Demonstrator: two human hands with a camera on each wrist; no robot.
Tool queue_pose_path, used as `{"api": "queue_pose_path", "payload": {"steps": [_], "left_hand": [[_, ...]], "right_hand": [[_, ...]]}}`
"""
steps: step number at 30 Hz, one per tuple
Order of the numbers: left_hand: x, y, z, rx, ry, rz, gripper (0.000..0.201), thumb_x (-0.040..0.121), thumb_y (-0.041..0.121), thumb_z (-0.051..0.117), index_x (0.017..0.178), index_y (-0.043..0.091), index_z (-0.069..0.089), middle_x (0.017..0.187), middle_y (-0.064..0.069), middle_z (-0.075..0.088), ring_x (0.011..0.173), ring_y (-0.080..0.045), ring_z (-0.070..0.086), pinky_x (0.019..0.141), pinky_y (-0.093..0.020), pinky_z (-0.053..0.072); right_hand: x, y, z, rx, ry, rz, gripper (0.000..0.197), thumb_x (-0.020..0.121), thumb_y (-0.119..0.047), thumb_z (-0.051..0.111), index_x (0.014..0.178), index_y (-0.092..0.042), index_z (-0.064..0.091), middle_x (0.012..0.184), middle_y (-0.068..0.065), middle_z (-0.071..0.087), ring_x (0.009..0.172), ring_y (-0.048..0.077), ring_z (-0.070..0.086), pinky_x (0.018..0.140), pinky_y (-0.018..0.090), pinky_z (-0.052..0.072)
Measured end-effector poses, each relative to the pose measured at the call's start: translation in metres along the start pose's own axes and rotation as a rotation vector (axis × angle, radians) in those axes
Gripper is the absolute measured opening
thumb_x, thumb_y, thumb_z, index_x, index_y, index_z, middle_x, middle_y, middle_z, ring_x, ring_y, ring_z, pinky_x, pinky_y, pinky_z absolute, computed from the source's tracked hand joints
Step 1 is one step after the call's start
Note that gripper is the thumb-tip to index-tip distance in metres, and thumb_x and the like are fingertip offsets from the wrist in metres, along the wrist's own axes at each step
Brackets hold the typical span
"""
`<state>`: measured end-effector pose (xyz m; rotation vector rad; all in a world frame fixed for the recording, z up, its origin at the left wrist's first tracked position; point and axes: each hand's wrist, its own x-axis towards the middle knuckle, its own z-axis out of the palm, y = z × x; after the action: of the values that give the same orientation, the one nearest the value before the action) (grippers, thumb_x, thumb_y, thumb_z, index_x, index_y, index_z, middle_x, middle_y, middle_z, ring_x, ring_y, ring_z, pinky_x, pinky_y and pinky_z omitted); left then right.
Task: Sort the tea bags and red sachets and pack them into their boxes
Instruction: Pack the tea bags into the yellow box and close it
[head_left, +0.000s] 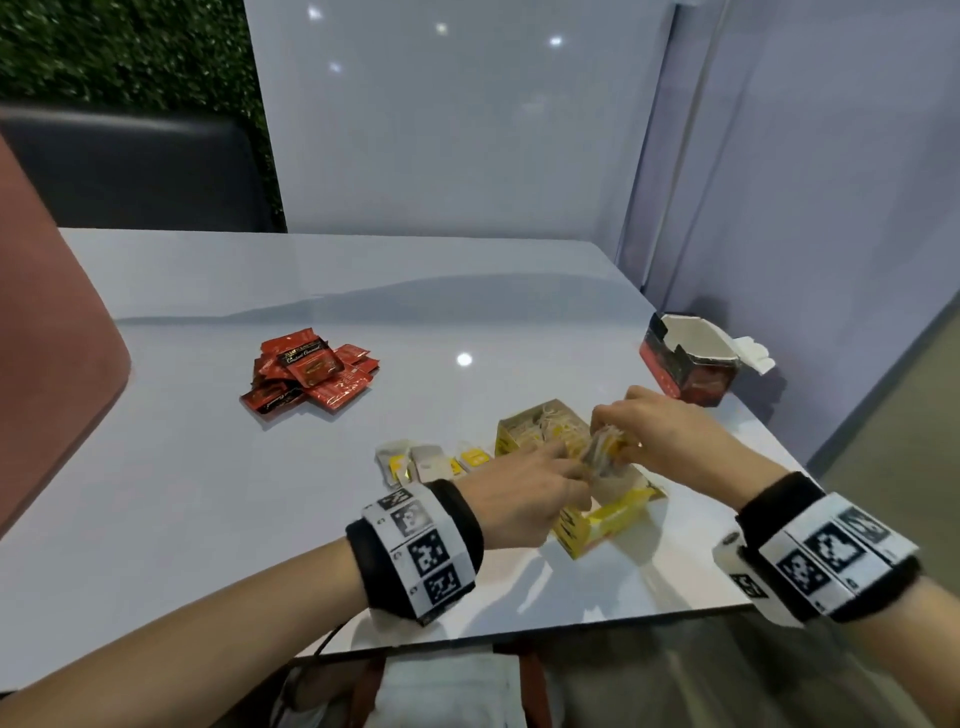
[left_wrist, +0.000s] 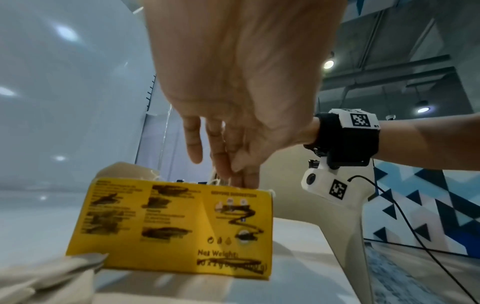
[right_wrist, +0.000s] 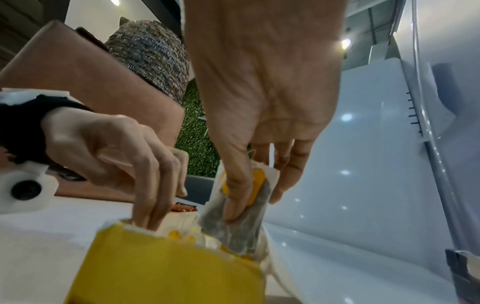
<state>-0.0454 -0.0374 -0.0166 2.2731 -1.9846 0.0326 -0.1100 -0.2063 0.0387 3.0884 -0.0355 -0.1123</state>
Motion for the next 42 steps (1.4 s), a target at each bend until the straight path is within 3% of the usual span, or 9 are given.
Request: {"api": "queue_pose_path", "payload": {"steps": [4,8,11,18,22,27,31,36,42], "left_hand": [[0.002,0.003,0.001,0.154,-0.197,-0.033,0.051,0.08,0.004,0.048,0.129,0.017,0.049,0.121,-0.002,0.058,0.115,-0.024,0.039,0.106,-0.038,0.024],[0.003,0.005,-0.003,0.191,-0.301,-0.076,0.048,0.083,0.004,0.047,0.129,0.014,0.046,0.118,-0.005,0.058,0.115,-0.026,0.043,0.112,-0.044,0.017],[0.003,0.006,-0.003,0.191,-0.319,-0.081,0.048,0.084,0.005,0.046,0.131,0.017,0.047,0.119,-0.005,0.059,0.115,-0.026,0.044,0.113,-0.046,0.017],[0.0,0.0,-0.002,0.102,-0.335,-0.105,0.05,0.084,0.004,0.044,0.131,0.018,0.047,0.122,-0.005,0.057,0.119,-0.025,0.042,0.116,-0.051,0.008],[0.001,-0.001,0.001,0.075,-0.335,-0.105,0.046,0.084,0.004,0.043,0.127,0.016,0.052,0.121,-0.006,0.058,0.122,-0.025,0.042,0.116,-0.053,0.005],[0.002,-0.002,0.001,0.075,-0.341,-0.097,0.046,0.084,0.003,0.042,0.127,0.015,0.052,0.118,-0.006,0.058,0.116,-0.025,0.044,0.116,-0.053,0.005],[0.002,-0.005,0.003,0.085,-0.338,-0.091,0.046,0.085,0.004,0.044,0.129,0.017,0.05,0.12,-0.005,0.058,0.117,-0.025,0.044,0.116,-0.051,0.006],[0.002,-0.007,0.004,0.11,-0.337,-0.095,0.043,0.086,0.006,0.045,0.127,0.017,0.052,0.118,-0.005,0.058,0.117,-0.024,0.044,0.116,-0.052,0.008],[0.004,-0.007,0.007,0.144,-0.341,-0.099,0.047,0.086,0.005,0.045,0.129,0.021,0.051,0.115,-0.005,0.057,0.114,-0.025,0.043,0.113,-0.056,0.003]], "right_hand": [[0.011,-0.001,0.016,-0.093,-0.118,-0.04,0.041,0.084,-0.018,0.057,0.123,-0.032,0.052,0.105,0.004,0.048,0.095,0.023,0.052,0.066,0.026,0.034],[0.016,-0.003,0.03,-0.166,-0.124,-0.136,0.034,0.085,-0.017,0.054,0.117,-0.029,0.055,0.096,0.003,0.049,0.102,0.024,0.049,0.066,0.027,0.027],[0.019,-0.004,0.036,-0.195,-0.102,-0.205,0.031,0.09,-0.014,0.05,0.119,-0.023,0.055,0.111,0.0,0.061,0.111,0.021,0.042,0.07,0.024,0.023],[0.014,-0.004,0.041,-0.065,0.028,-0.166,0.043,0.083,-0.011,0.059,0.124,-0.022,0.048,0.123,0.001,0.049,0.11,0.021,0.043,0.08,0.029,0.044],[0.006,-0.013,0.037,-0.012,0.06,-0.241,0.027,0.086,-0.012,0.06,0.111,-0.023,0.058,0.11,0.001,0.049,0.104,0.02,0.044,0.064,0.023,0.032],[0.001,-0.018,0.038,-0.076,-0.077,-0.257,0.021,0.091,-0.016,0.05,0.102,-0.023,0.066,0.091,-0.004,0.037,0.103,0.017,0.044,0.049,0.017,0.015],[0.002,-0.016,0.037,-0.201,-0.128,-0.203,0.024,0.094,-0.021,0.048,0.112,-0.02,0.064,0.112,0.001,0.051,0.111,0.019,0.045,0.064,0.026,0.038],[0.003,-0.013,0.034,-0.155,-0.171,-0.211,0.025,0.094,-0.023,0.05,0.114,-0.028,0.065,0.113,-0.001,0.051,0.108,0.018,0.046,0.065,0.027,0.032],[-0.002,-0.012,0.036,-0.113,-0.231,-0.183,0.027,0.092,-0.019,0.053,0.109,-0.033,0.067,0.107,0.001,0.061,0.095,0.023,0.058,0.07,0.028,0.044]]}}
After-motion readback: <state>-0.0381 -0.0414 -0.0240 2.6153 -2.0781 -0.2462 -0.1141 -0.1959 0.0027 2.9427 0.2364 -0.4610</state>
